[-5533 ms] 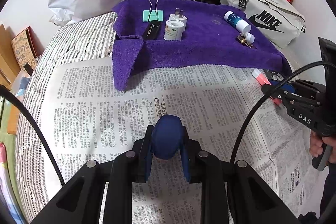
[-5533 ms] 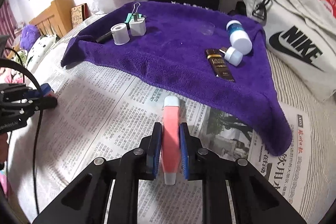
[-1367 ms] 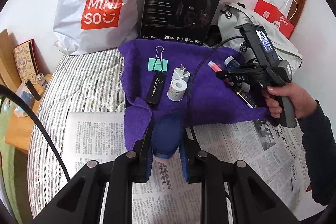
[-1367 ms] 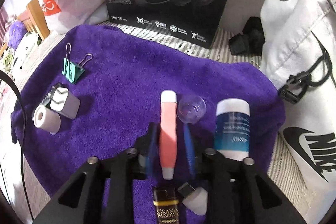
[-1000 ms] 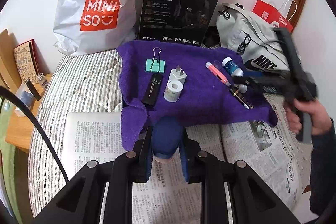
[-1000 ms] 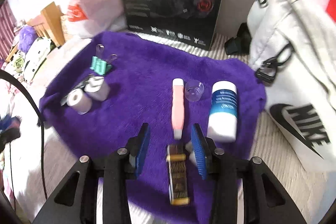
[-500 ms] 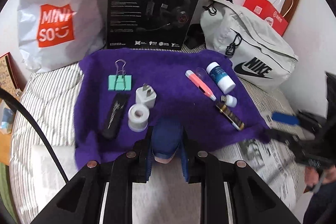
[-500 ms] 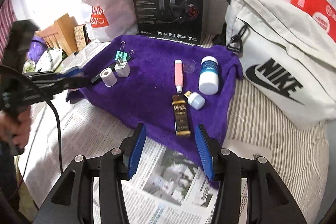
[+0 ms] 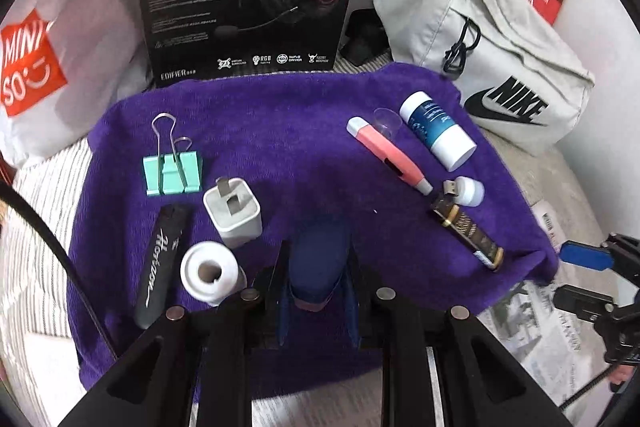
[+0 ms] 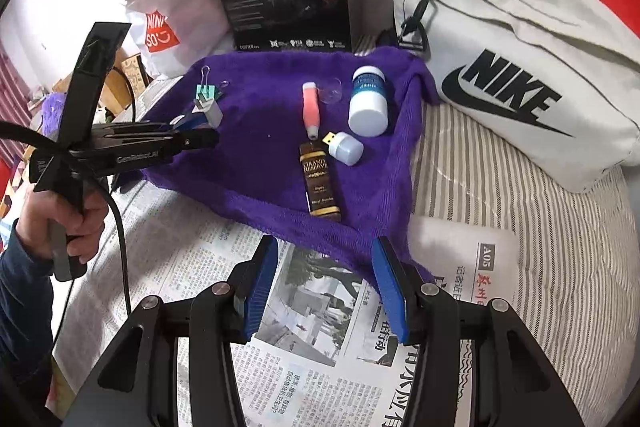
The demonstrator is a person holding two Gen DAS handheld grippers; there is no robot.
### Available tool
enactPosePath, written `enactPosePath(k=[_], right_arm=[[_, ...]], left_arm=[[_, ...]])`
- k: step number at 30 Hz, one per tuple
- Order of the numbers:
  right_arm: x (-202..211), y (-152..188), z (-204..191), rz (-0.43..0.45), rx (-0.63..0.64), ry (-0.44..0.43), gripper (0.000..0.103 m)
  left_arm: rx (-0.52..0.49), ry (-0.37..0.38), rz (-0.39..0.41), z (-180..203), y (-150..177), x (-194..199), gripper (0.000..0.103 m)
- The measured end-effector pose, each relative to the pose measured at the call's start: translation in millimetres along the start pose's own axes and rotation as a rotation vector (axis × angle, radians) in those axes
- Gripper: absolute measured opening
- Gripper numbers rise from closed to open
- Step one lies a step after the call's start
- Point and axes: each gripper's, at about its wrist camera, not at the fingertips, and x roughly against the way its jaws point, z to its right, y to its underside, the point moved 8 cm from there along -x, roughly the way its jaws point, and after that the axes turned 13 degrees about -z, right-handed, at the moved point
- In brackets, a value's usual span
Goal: Organize rigid objects
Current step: 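Lower the blue container onto the towel beside the charger and open the left gripper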
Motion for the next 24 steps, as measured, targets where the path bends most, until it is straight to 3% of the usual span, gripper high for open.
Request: enactPosePath(k=[11,16,21,24], right_arm=[[-10,1,-8,-0.026,0.029,0.004,0.049],[-12,5,-7,-0.038,0.029,0.006,0.049],[-11,9,-4,-0.044,0.026,0.013,0.049],[-8,12,-3,-0.038,0.018,0.013,0.049]], left_arm=[[-0.063,-0.074,-0.014,3,-3,-16,0.021],[-0.068,-0.073,-0.032,4,-2,-15,0.022],[-0.082,-0.045,-0.057,10,4,-14,0.041],[-0.085,-0.059,-0.071,12,10,-12,0.042]])
